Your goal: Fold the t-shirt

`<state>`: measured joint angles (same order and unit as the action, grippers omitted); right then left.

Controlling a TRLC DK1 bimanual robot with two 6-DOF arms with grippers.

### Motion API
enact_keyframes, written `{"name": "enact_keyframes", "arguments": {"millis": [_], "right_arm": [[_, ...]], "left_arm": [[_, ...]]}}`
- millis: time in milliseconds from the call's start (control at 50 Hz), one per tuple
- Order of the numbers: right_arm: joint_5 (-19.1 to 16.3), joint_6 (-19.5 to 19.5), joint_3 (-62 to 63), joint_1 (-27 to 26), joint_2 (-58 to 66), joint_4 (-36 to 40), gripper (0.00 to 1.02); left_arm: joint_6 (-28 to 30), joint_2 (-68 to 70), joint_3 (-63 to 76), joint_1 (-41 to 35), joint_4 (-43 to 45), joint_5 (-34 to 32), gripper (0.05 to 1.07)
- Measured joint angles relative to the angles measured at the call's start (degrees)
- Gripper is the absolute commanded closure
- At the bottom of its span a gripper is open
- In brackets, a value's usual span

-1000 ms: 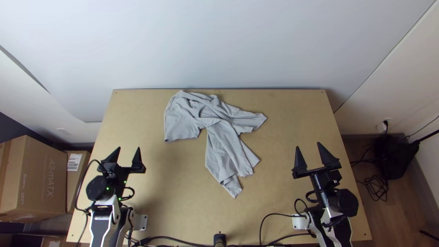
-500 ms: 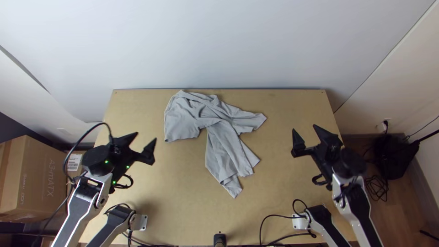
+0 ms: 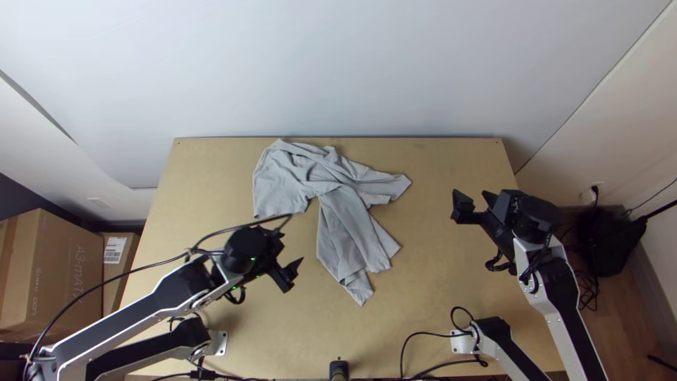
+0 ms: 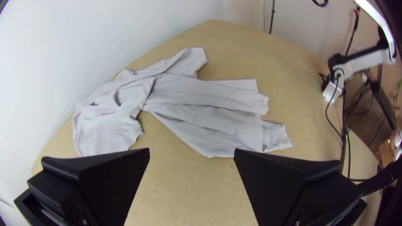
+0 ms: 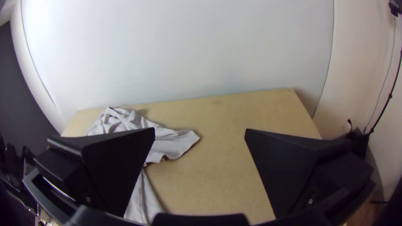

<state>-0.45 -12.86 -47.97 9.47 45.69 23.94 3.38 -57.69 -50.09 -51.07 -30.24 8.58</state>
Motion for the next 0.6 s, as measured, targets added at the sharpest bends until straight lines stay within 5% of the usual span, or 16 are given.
{"name": "enact_keyframes", "arguments": {"millis": [300, 600], "right_arm": [[-0.04, -2.16, 1.66, -8.33, -3.17, 1.38, 0.03], [-3.72, -4.79, 6.97, -16.81, -12.31, 3.19, 0.04]], "left_arm": [[9.18, -11.19, -1.95, -7.69, 11.54, 1.60, 0.10], [12.22, -26.27, -6.84, -14.67, 19.82, 2.60, 0.10]]}}
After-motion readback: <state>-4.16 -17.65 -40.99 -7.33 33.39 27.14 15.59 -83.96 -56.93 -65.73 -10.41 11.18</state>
